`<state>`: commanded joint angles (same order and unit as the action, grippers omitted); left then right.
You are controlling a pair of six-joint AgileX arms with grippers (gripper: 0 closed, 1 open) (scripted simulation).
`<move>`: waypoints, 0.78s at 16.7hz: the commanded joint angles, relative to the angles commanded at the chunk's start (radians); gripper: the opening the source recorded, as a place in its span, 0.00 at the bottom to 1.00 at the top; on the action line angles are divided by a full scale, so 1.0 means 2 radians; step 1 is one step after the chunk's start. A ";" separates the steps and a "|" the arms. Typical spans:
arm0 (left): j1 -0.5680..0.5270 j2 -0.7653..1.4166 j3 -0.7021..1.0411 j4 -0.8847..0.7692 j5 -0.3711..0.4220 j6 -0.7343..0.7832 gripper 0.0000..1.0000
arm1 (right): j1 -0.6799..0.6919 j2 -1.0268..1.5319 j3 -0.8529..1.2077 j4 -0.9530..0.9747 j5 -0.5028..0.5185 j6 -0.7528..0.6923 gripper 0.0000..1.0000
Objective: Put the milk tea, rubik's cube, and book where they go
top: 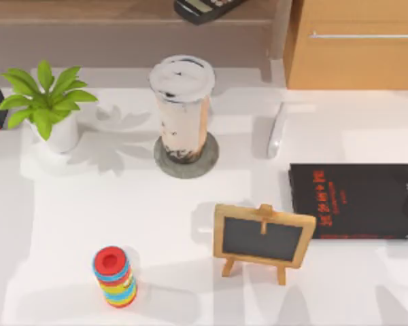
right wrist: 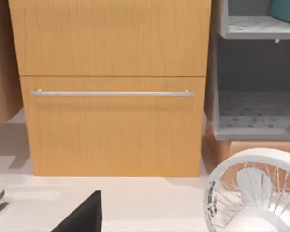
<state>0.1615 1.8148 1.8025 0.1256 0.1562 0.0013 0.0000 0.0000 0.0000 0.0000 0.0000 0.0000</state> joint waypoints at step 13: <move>-0.003 0.041 0.018 -0.035 0.024 0.006 0.45 | 0.000 0.000 0.000 0.000 0.000 0.000 1.00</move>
<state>0.1564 1.8970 1.8385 0.0556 0.2037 0.0138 0.0000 0.0000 0.0000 0.0000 0.0000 0.0000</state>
